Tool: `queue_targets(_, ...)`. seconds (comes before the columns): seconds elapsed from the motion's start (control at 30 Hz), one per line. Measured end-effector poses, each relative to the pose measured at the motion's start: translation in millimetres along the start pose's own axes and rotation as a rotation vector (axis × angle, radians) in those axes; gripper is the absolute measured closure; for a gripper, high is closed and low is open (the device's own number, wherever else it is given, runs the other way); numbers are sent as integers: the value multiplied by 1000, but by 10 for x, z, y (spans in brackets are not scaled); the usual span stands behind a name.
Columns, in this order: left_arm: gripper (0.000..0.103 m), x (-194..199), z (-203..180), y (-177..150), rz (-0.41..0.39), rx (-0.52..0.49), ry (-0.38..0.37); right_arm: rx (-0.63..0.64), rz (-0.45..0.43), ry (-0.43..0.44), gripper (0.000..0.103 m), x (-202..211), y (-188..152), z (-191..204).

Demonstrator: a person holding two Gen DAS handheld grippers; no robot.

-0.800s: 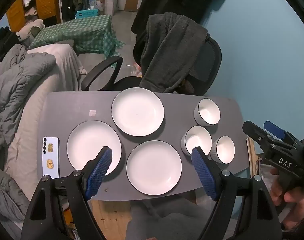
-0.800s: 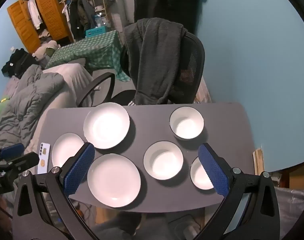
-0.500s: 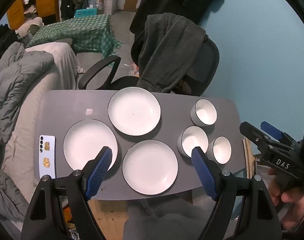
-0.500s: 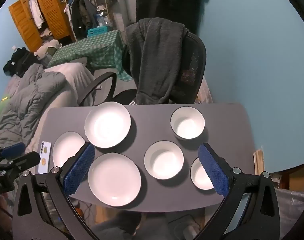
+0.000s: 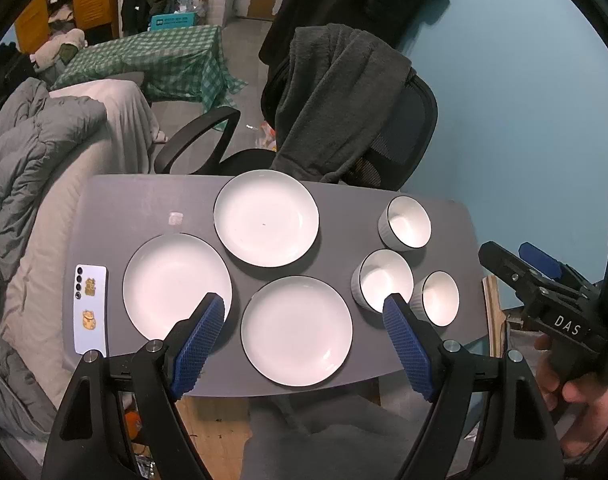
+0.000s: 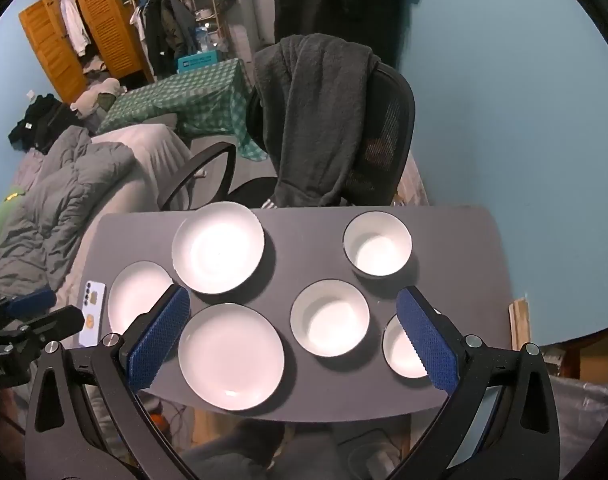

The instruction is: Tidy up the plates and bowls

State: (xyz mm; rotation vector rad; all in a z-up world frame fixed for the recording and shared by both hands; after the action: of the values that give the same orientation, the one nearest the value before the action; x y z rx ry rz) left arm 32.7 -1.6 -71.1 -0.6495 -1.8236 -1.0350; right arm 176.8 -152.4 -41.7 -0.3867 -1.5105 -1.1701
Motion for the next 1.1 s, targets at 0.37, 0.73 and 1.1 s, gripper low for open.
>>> queue_targets(0.37,20,-3,0,-52,1,3,-10,0,2,4,2,11,-30,54)
queue_targets(0.73,20,-19,-30,-55,8,-1,-17,-6,6,8,2,12,-22,47)
queue_targets(1.1,20,-14,-62,-51,6,-7,-19,4,1,15,2,-5,-181,156)
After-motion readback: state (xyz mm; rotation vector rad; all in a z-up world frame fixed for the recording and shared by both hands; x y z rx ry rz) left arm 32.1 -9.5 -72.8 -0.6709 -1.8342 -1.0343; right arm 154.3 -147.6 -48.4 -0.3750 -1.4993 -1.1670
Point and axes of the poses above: each gripper's, at about its wrist camera, not at the fingertips, and x roughly against the way its jaws point, z to its left, y to its top, the point moved 8 cm from there along -x, roughly the way its jaws point, and after that the axes turned 7 degrees about -x, right-handed, at the moved point
